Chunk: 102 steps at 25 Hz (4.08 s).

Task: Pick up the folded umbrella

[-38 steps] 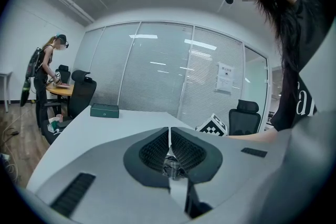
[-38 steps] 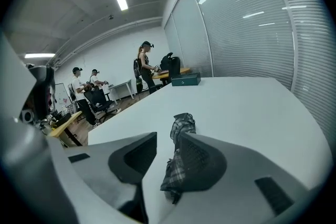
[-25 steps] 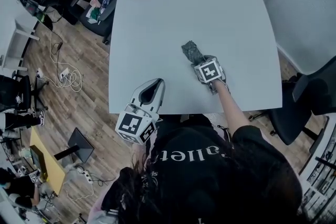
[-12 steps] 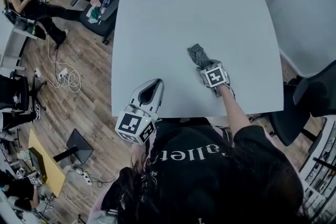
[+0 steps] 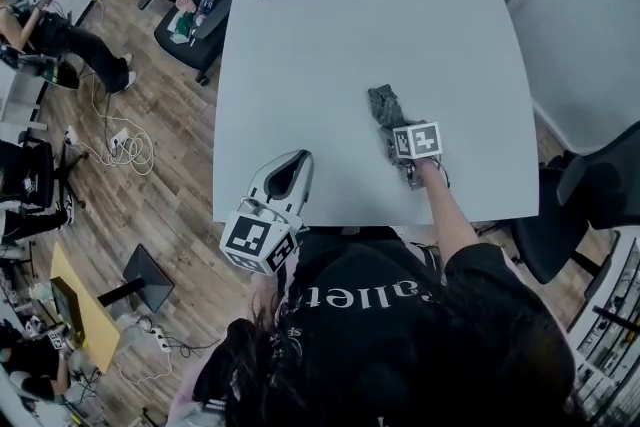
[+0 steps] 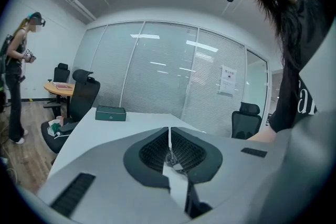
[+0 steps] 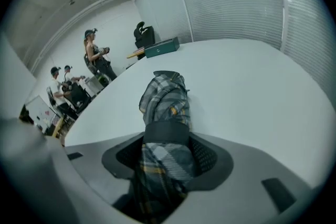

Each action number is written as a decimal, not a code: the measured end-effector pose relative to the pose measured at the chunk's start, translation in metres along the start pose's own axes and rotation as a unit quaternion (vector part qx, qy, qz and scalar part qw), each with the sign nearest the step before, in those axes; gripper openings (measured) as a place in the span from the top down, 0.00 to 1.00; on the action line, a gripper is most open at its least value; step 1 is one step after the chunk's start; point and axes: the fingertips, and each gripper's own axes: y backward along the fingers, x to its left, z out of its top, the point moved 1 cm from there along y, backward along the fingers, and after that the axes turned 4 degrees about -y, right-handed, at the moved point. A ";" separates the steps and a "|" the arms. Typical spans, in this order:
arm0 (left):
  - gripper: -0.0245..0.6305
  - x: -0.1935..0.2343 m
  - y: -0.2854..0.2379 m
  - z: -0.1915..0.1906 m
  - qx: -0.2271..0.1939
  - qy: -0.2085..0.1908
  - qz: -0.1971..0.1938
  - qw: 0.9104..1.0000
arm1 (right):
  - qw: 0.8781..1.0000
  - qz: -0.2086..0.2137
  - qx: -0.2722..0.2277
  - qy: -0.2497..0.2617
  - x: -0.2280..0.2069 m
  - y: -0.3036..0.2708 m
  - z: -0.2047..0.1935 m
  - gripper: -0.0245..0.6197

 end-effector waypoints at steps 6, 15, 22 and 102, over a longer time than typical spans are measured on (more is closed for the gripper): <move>0.92 -0.006 0.003 -0.001 0.001 -0.002 0.007 1.000 | 0.996 0.053 -0.030 -0.066 0.016 0.026 -0.004 0.60; 0.92 -0.037 0.005 -0.003 -0.003 -0.009 0.004 1.000 | 0.986 0.116 -0.087 -0.087 0.047 0.100 -0.004 0.60; 0.92 -0.068 0.008 -0.013 0.001 -0.012 0.009 1.000 | 0.975 0.165 -0.124 -0.086 0.069 0.159 -0.014 0.60; 0.92 -0.117 0.193 -0.074 -0.011 -0.041 -0.133 0.990 | 0.949 0.152 -0.206 -0.185 0.258 0.272 -0.188 0.60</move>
